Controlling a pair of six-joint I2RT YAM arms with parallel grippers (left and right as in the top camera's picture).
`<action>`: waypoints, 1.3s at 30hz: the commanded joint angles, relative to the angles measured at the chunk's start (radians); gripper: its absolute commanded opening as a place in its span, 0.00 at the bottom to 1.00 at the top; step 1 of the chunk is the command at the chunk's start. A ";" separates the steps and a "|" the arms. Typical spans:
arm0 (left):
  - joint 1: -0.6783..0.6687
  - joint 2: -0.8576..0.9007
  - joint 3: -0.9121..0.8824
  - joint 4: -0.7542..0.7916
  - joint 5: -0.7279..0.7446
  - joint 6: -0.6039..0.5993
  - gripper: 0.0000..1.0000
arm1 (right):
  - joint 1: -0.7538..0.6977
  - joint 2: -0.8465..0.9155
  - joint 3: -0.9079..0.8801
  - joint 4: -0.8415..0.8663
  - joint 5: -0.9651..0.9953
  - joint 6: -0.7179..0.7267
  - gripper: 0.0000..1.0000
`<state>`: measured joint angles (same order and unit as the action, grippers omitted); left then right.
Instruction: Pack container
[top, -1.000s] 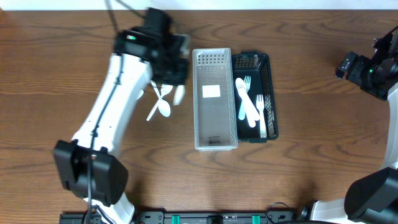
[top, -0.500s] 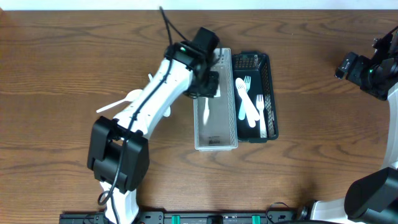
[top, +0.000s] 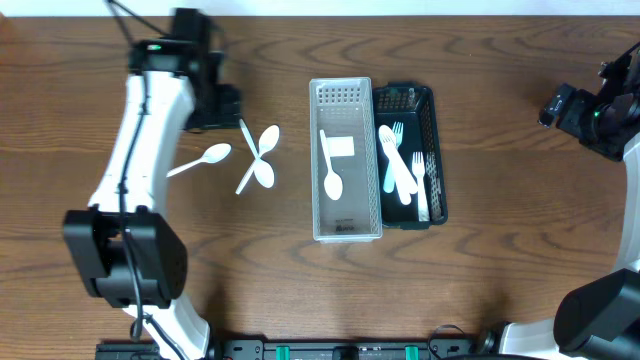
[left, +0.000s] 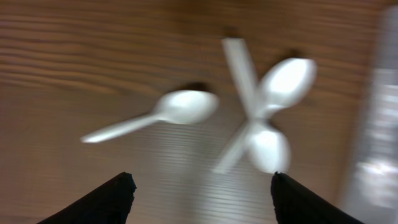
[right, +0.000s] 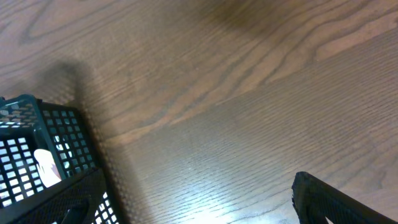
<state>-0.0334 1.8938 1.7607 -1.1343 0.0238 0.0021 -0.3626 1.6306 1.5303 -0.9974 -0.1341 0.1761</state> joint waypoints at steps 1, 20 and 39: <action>0.064 0.031 -0.019 0.004 -0.066 0.230 0.73 | -0.008 0.008 -0.003 0.003 0.006 0.010 0.99; 0.156 0.156 -0.248 0.232 -0.066 0.552 0.60 | -0.008 0.008 -0.003 0.018 0.033 0.010 0.99; 0.152 0.156 -0.409 0.362 -0.067 0.514 0.06 | -0.008 0.008 -0.003 0.016 0.032 0.010 0.99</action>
<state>0.1177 2.0407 1.3647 -0.7597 -0.0341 0.5476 -0.3626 1.6306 1.5303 -0.9768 -0.1112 0.1761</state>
